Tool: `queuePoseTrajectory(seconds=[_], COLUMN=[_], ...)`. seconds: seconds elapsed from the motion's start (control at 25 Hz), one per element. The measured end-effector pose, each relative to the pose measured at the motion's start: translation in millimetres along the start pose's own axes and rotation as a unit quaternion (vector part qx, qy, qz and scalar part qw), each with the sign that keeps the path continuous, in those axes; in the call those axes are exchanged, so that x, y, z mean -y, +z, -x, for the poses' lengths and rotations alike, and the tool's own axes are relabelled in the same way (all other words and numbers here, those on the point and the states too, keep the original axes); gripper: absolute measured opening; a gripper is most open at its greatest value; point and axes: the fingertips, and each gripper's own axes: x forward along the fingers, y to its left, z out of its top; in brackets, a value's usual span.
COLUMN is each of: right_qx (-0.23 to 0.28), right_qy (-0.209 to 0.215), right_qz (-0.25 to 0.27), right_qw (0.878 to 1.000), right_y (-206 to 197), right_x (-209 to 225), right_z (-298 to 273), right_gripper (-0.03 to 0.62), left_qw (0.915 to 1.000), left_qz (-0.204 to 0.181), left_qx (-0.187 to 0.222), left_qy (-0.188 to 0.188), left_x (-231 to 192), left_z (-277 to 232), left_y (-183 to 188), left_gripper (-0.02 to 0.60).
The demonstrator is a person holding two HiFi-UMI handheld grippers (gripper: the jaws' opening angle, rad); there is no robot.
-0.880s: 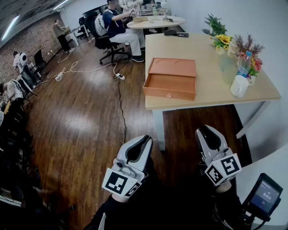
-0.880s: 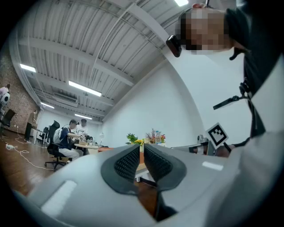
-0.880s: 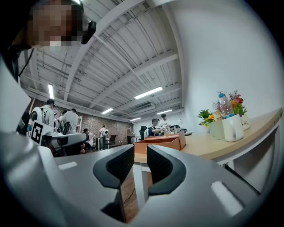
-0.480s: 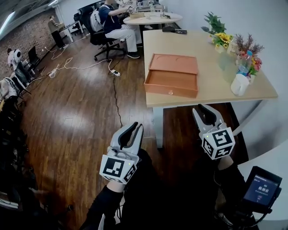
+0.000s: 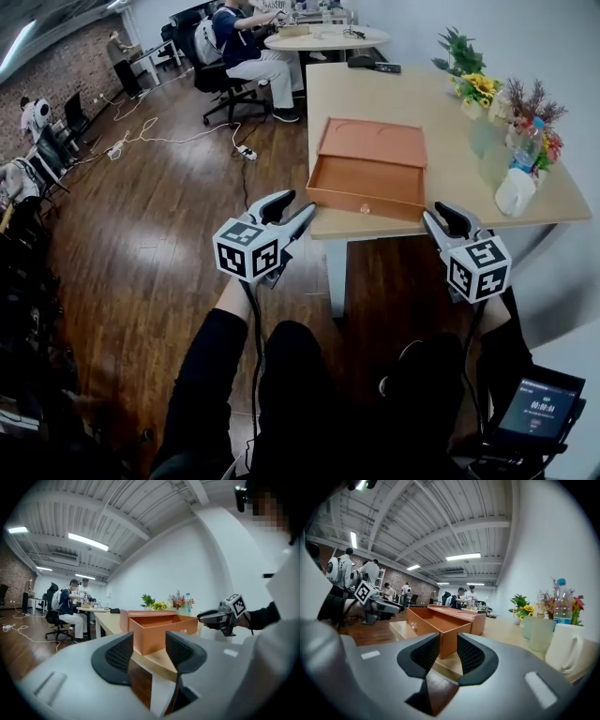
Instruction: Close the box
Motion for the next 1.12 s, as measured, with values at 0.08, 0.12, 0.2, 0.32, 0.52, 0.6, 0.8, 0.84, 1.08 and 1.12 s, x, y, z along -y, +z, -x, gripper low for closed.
queuePoseTrajectory(seconds=[0.08, 0.12, 0.2, 0.32, 0.52, 0.6, 0.8, 0.84, 1.08, 1.12], right_qx=[-0.003, -0.005, -0.011, -0.022, -0.041, -0.053, -0.091, -0.096, -0.079, -0.078], right_qy=[0.017, 0.019, 0.023, 0.036, 0.035, 0.031, 0.031, 0.032, 0.067, 0.08], right_qz=[0.007, 0.014, 0.025, 0.04, 0.06, 0.061, 0.043, 0.043, 0.057, 0.057], right_qw=[1.0, 1.0, 0.999, 0.998, 0.997, 0.996, 0.994, 0.994, 0.993, 0.992], right_y=[-2, -3, -7, -7, -2, -2, 1, 1, 11, 12], right_x=[-4, -4, -2, -3, 1, 7, 23, 25, 22, 21], right_z=[-5, -9, -17, -20, -27, -36, -51, -53, -50, -49], right_gripper=[0.115, 0.119, 0.12, 0.095, 0.051, 0.051, 0.051, 0.051, 0.173, 0.261], left_qw=[0.9995, 0.9989, 0.9969, 0.9928, 0.9923, 0.9915, 0.9885, 0.9879, 0.988, 0.9881], left_qz=[-0.009, -0.019, -0.045, -0.07, -0.066, -0.071, -0.082, -0.084, -0.107, -0.108], left_qx=[-0.01, -0.018, -0.044, -0.068, -0.071, -0.079, -0.105, -0.108, -0.082, -0.076], left_qy=[-0.028, -0.038, -0.048, -0.069, -0.078, -0.075, -0.073, -0.072, -0.075, -0.079], left_x=[-5, -8, -15, -12, -16, -22, -32, -33, -40, -43], left_z=[-11, -16, -28, -38, -49, -57, -75, -78, -71, -69], left_y=[1, 1, -4, -6, 0, 1, 7, 7, 15, 18], left_gripper=[0.198, 0.198, 0.196, 0.175, 0.14, 0.14, 0.14, 0.14, 0.164, 0.22])
